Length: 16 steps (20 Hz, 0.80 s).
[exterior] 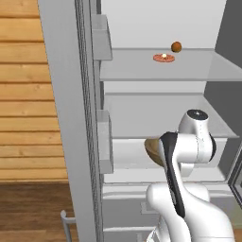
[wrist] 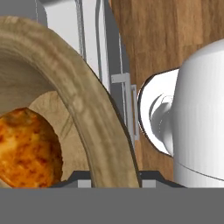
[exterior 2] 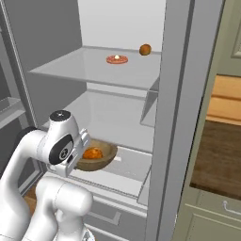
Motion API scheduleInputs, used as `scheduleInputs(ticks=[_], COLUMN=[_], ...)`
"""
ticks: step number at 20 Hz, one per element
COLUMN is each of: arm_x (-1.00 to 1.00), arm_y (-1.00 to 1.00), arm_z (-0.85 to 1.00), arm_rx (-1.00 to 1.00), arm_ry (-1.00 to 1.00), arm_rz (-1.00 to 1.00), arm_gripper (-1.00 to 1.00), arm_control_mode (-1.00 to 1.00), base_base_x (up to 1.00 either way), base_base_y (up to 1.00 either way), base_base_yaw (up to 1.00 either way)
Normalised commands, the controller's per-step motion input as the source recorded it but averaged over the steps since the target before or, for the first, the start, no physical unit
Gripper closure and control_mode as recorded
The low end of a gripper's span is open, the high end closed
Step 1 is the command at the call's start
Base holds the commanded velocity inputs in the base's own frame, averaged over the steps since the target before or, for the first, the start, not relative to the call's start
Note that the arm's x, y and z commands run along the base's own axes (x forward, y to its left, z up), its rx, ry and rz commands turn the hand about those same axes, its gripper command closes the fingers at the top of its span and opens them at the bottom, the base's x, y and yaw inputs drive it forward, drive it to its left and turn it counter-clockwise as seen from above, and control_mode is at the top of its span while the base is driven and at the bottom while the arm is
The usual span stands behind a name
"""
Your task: Pick the chicken drumstick and sweet potato from their plates and place them in the bowl. Then put the bowl in the fridge.
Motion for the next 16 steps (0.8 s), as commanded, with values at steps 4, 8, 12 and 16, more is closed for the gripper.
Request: scheduleInputs(ticks=[4,8,12,16], arm_x=[0.00,0.00,0.00,0.00], arm_y=[0.00,0.00,0.00,0.00], arm_z=[0.00,0.00,0.00,0.00], arm_rx=[0.00,0.00,0.00,0.00], arm_ry=[0.00,0.00,0.00,0.00], arm_rz=[0.00,0.00,0.00,0.00], arm_gripper=[1.00,1.00,1.00,1.00], arm_control_mode=[1.00,1.00,1.00,1.00], base_base_x=[-0.22,-0.34,-0.24,-0.16], base_base_y=[-0.06,0.00,0.00,0.00], base_base_yaw=[0.00,0.00,0.00,0.00])
